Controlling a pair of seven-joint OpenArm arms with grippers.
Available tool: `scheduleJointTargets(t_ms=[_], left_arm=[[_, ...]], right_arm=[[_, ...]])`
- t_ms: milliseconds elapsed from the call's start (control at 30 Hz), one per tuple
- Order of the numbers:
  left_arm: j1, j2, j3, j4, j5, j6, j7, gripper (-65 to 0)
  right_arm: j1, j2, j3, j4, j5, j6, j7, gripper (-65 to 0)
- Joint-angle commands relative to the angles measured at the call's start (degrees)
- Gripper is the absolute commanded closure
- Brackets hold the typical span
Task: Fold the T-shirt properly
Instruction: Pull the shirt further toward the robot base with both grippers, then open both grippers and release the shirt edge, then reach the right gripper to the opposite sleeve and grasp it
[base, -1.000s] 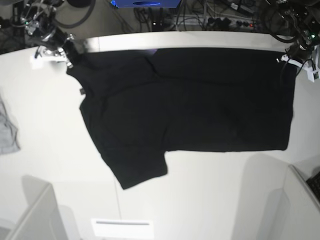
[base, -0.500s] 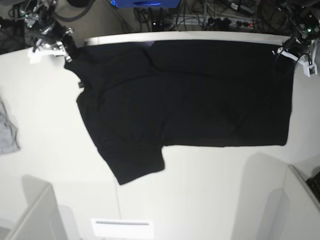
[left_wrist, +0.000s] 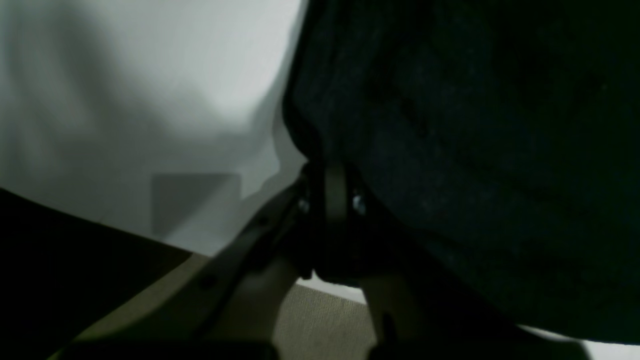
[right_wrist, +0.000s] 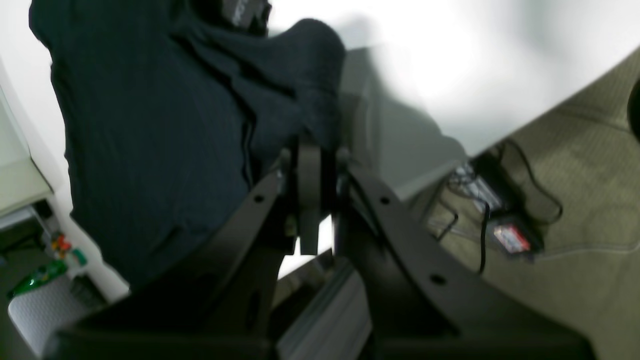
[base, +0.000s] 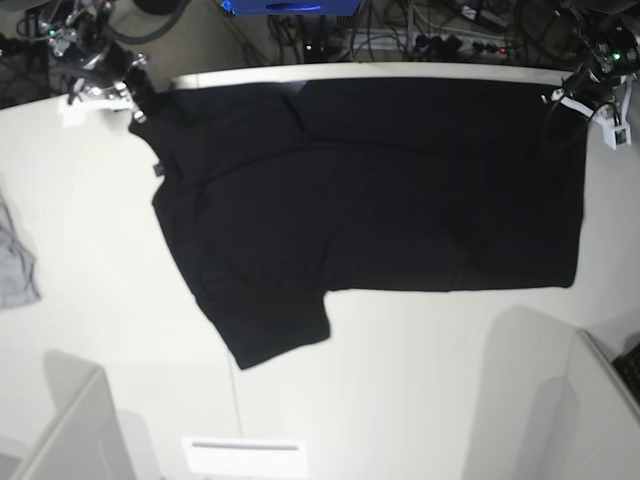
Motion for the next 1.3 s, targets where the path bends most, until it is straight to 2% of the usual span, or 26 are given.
scheduleJointTargets(t_ms=[0, 67, 100, 133, 200, 300, 367, 433, 567, 700, 767, 833, 900, 967, 1033, 1100, 1167, 1267], left_arm=[[0.1, -0.9, -0.4, 1.2, 0.1, 0.3, -0.8, 0.0], [0.2, -0.9, -0.5, 1.2, 0.1, 0.3, -0.8, 0.0], [0.3, -0.9, -0.5, 1.2, 0.1, 0.3, -0.8, 0.0], [0.6, -0.9, -0.5, 1.2, 0.1, 0.3, -0.8, -2.1], [1.3, -1.0, -0.5, 1.2, 0.0, 0.3, -0.8, -17.9], [1.4, -1.0, -0.6, 1.2, 0.1, 0.3, -0.8, -36.2], [1.4, -1.0, -0.6, 1.2, 0.1, 0.3, -0.8, -43.4], [1.3, -1.1, -2.3, 1.3, 0.1, 0.3, -0.8, -46.6], [0.8, -1.2, -10.1, 1.3, 0.1, 0.4, -0.8, -46.6], [-1.4, -1.6, -17.7, 1.3, 0.2, 0.4, -0.8, -46.6], [-2.7, -3.0, -21.4, 1.7, -0.1, 0.4, -0.8, -46.4], [-4.3, -3.4, -24.7, 3.1, -0.3, 0.4, -0.8, -46.4], [-5.0, -3.5, -25.2, 5.7, -0.4, 0.3, -0.8, -46.4], [-5.3, -3.4, -24.5, 7.8, -0.4, 0.3, -0.8, -46.2], [-5.4, -3.4, -20.6, 9.7, -0.4, 0.3, -0.8, -46.2], [-5.2, -3.4, -16.8, 11.3, -0.4, 0.3, -0.9, -45.3], [-5.5, -3.3, -13.9, 11.9, -0.4, 0.3, -0.9, -38.5], [-5.7, -3.3, -10.4, 11.9, -0.4, 0.3, -0.9, -18.4]], right_arm=[[-0.2, 0.4, 0.5, 0.8, 1.0, 0.1, 0.1, -4.8], [-0.2, 0.3, 0.5, 0.8, 1.2, 0.1, -0.2, -18.3], [-0.2, 0.3, 0.5, 0.9, 1.2, 0.1, -0.2, -23.6], [-0.3, 0.2, 0.5, 0.9, 1.2, 0.1, -0.2, -25.8], [-0.3, 0.2, 0.9, 0.9, 1.2, 0.1, -0.2, -26.1], [-0.2, -0.1, 4.3, 1.0, 1.2, 0.1, -0.2, -26.1], [-0.2, -0.1, 7.0, 1.0, 1.2, 0.3, -0.3, -26.3], [0.0, -0.1, 9.2, 1.0, 1.2, 0.3, -0.4, -26.3], [1.5, 0.3, 11.7, 1.0, 1.2, 0.3, -0.3, -26.4], [6.0, 0.5, 11.1, 1.0, 1.2, 0.4, -0.5, -26.4], [9.2, 0.6, 9.3, 1.0, 1.0, 0.5, -0.7, -26.4], [12.1, 2.6, 5.0, 1.0, 1.1, 0.5, -1.2, -26.4], [15.4, 4.3, -0.9, 1.0, 1.1, 0.4, -2.2, -26.3], [18.5, 4.7, -5.7, 1.0, 0.8, 0.1, -2.3, -26.3], [22.2, 4.4, -8.7, 0.3, 0.5, 0.1, -2.2, -26.3], [25.8, 4.4, -11.4, -1.1, -2.7, 0.1, -2.1, -26.3], [29.8, 4.4, -14.3, -3.4, -7.8, 0.3, -2.1, -26.3], [36.8, 4.7, -19.4, -9.2, -16.3, 0.4, 0.2, -26.4]])
